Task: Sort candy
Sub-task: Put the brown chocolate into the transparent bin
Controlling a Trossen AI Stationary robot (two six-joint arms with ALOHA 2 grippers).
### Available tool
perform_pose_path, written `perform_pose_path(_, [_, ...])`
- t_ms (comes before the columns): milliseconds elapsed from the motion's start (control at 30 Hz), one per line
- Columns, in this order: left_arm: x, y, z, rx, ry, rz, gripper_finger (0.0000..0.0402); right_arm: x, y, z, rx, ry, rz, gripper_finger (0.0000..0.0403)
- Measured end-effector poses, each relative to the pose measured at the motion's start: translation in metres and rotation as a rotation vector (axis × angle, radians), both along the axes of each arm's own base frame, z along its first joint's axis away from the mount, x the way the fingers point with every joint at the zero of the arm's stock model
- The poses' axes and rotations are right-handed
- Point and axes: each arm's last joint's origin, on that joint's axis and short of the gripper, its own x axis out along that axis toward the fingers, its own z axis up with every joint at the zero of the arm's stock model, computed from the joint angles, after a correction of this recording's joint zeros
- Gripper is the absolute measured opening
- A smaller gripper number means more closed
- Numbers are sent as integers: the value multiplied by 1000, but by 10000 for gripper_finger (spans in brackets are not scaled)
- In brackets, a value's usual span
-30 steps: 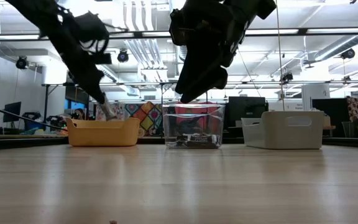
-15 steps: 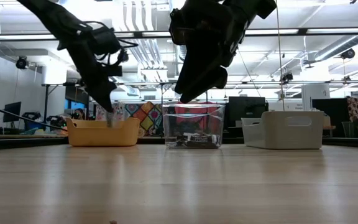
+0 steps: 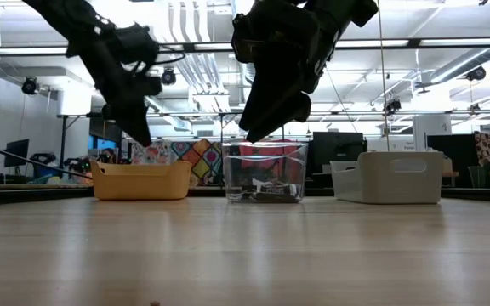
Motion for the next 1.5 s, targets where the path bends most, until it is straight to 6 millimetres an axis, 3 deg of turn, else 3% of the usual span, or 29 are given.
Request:
perform_pose_path(167, [12,-47,7,-152,-138,-227,100,0,0,0,-2,0,3,189])
perform_pose_path(333, [20,-110,14,-216,-148,-447,100,0,0,0,-2,0,4,189])
perform_pose_path(567, [3,-194,10,-310,-8,-768,100,0,0,0,-3,0,5,189])
perform_pose_path(700, [-10,-230,5,-370,54,-851,100,0,0,-1,-7,0,12,189])
perform_pose_path(1067, [-33,-273,-8,-409,161,-801,100,0,0,-1,-6,1,13,189])
perform_pose_path(1500, [-44,-319,-46,-398,306,-763,135,0,3,-1,-3,2,16,189])
